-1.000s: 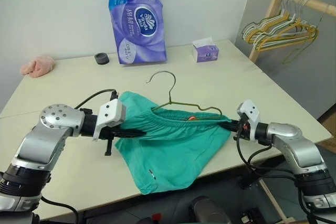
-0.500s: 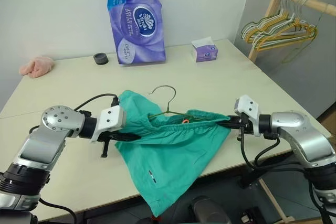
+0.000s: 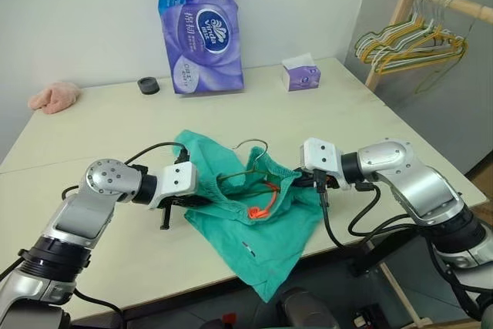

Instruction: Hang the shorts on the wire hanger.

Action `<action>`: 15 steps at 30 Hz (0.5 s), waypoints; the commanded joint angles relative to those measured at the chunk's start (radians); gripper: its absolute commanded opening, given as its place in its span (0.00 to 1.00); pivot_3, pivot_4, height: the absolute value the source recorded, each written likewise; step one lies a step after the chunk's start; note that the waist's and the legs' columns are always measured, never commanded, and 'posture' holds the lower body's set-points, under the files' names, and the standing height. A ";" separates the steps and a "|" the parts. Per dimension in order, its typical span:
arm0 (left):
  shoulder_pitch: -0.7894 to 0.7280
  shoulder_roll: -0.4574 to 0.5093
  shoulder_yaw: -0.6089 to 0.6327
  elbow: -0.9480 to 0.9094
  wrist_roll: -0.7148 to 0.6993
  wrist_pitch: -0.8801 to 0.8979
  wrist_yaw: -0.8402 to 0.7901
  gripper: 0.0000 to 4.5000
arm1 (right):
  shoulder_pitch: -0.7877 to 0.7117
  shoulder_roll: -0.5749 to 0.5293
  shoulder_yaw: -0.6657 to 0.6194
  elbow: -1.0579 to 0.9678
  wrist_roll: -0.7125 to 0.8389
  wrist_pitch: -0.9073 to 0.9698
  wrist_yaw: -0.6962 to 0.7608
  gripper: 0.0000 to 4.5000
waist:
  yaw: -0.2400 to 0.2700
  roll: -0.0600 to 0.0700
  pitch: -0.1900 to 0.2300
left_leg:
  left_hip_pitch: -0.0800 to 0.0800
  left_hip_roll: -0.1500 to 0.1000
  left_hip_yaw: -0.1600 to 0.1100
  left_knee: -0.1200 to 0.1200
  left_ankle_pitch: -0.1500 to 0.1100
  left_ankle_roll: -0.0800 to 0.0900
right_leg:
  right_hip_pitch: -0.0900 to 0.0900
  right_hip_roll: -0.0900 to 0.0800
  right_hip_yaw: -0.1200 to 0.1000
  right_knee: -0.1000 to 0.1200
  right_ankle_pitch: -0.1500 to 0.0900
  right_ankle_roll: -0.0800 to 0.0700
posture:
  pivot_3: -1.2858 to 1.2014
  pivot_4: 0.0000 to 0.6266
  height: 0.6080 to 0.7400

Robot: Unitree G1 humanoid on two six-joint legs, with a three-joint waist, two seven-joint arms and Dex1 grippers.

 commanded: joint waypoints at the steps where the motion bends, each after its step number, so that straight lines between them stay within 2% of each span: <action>1: 0.000 -0.005 0.005 -0.026 0.006 -0.008 0.021 0.00 | -0.012 -0.019 -0.037 -0.012 -0.013 -0.019 -0.003 0.13 | -0.001 0.000 0.000 | 0.000 0.000 0.000 0.000 0.000 0.000 | 0.000 0.000 0.000 0.000 0.000 0.000 | 0.38 0.05 1.00; 2: 0.004 -0.006 0.005 -0.028 0.008 -0.008 0.023 0.00 | -0.005 -0.027 -0.044 -0.012 -0.014 -0.022 -0.005 0.17 | -0.001 0.000 0.000 | 0.000 0.000 0.000 0.000 0.000 0.000 | 0.000 0.000 0.000 0.000 0.000 0.000 | 0.38 0.05 1.00; 7: 0.012 -0.010 0.003 -0.032 0.013 -0.009 0.029 0.00 | 0.065 -0.100 -0.071 -0.046 -0.002 -0.020 0.021 0.54 | 0.002 0.000 0.000 | 0.000 0.000 0.000 0.000 0.000 0.000 | 0.000 0.000 0.000 0.000 0.000 0.000 | 0.38 0.05 1.00; 10: 0.012 -0.013 0.003 -0.029 0.014 -0.011 0.028 0.00 | 0.086 -0.109 -0.060 -0.037 -0.032 0.017 -0.018 0.77 | 0.002 0.000 0.000 | 0.000 0.000 0.000 0.000 0.000 0.000 | 0.000 0.000 0.000 0.000 0.000 0.000 | 0.38 0.05 1.00; 15: 0.008 -0.017 0.000 -0.024 0.015 -0.016 0.025 0.00 | 0.081 -0.069 -0.027 0.029 -0.070 0.009 -0.048 0.77 | -0.005 0.000 0.000 | 0.001 0.000 0.000 -0.001 0.000 0.000 | 0.000 0.001 0.000 0.000 0.000 0.000 | 0.38 0.05 1.00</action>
